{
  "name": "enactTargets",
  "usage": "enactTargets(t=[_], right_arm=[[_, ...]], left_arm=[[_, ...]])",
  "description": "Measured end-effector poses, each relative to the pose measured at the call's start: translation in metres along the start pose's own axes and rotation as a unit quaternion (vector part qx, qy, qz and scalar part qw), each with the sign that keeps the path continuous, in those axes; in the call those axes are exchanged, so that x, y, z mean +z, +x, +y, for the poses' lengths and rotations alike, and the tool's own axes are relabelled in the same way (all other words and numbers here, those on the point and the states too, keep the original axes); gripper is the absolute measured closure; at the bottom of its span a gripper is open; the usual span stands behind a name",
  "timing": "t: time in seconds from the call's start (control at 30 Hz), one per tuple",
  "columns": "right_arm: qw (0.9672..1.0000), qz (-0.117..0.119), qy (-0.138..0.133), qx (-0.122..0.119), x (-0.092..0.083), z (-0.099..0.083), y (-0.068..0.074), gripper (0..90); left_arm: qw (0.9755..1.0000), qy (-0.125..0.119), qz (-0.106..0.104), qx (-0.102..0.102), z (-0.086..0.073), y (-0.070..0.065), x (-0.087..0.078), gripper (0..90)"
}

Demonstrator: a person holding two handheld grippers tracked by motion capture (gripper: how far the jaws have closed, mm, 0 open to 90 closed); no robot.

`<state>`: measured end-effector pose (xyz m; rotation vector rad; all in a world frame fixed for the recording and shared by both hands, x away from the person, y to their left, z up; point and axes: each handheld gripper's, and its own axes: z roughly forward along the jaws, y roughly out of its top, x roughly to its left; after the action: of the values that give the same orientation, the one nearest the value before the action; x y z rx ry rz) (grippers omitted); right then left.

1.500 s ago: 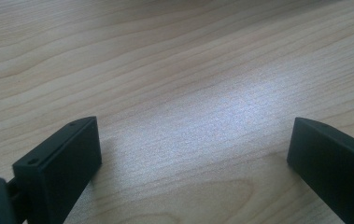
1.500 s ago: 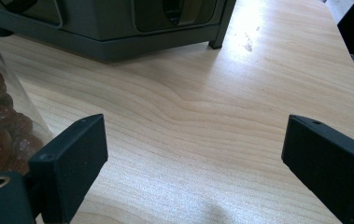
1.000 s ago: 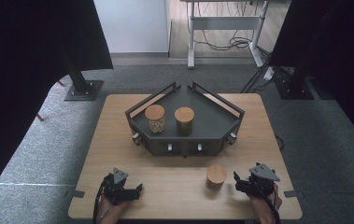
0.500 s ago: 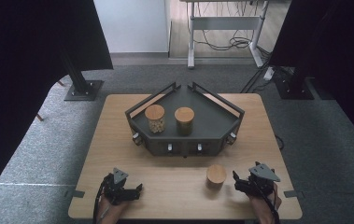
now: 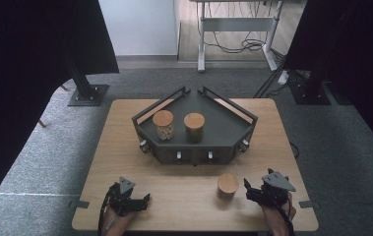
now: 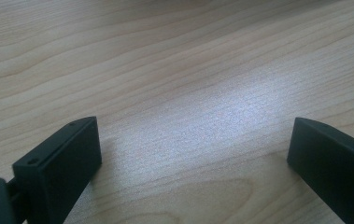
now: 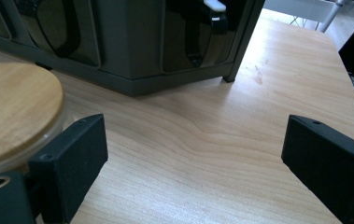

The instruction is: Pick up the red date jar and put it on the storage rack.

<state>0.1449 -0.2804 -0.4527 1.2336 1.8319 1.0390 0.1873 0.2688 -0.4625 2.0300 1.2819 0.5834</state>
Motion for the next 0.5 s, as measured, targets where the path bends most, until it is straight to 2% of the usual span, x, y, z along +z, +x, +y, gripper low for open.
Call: enactTargets(t=[0.5], right_arm=[[0.9998, 0.007, -0.020, -0.006, -0.0084, 0.0081, 0.0076, 6.5]], left_arm=[[1.0000, 0.000, 0.000, 0.000, 0.0000, 0.0000, 0.0000, 2.6]])
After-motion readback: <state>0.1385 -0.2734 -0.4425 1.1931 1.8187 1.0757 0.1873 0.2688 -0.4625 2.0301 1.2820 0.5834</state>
